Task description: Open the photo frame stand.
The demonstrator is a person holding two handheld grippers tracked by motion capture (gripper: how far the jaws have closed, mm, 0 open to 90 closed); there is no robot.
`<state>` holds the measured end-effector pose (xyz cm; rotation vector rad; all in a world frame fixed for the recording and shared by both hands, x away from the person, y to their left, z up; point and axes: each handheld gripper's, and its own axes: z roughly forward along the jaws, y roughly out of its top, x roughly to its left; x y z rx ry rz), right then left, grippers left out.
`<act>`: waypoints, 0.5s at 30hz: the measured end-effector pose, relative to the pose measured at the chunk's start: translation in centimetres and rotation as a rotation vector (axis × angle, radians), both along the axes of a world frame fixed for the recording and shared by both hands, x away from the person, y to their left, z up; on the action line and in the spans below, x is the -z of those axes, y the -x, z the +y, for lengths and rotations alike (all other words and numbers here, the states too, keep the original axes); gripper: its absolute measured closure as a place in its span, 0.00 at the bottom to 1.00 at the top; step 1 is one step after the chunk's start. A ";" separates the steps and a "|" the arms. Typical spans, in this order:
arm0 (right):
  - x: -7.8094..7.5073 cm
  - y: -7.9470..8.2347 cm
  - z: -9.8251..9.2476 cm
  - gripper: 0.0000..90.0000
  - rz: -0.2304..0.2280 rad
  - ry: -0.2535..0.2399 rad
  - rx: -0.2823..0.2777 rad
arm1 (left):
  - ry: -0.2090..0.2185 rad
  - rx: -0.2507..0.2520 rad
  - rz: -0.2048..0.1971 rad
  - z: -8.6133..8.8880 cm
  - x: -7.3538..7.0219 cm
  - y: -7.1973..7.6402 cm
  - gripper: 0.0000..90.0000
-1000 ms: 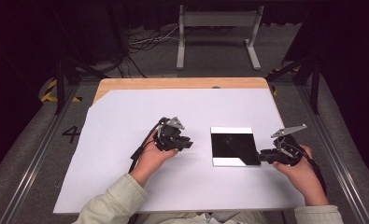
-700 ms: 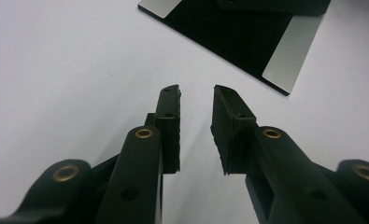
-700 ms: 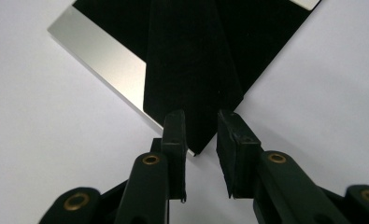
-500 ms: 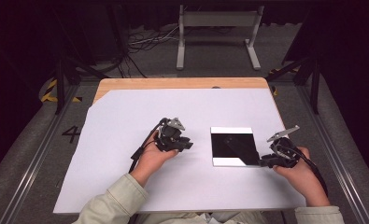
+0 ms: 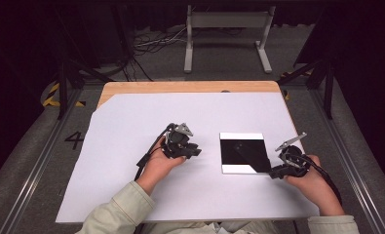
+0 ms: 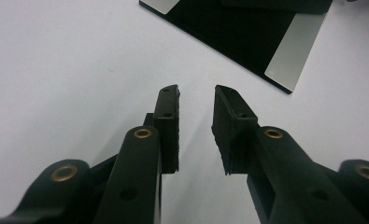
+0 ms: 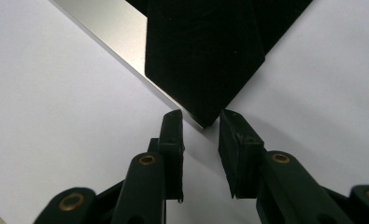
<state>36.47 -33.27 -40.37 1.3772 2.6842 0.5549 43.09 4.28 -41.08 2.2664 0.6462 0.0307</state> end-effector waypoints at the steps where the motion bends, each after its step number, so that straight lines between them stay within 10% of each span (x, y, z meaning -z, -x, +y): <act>1: 0.1 0.0 -0.1 0.79 0.002 0.007 0.004 | 0.001 -0.001 0.000 0.0 0.0 0.0 0.80; 15: 0.4 -0.1 0.0 0.80 0.013 -0.029 -0.020 | -0.001 0.002 0.003 -0.1 0.1 0.0 0.80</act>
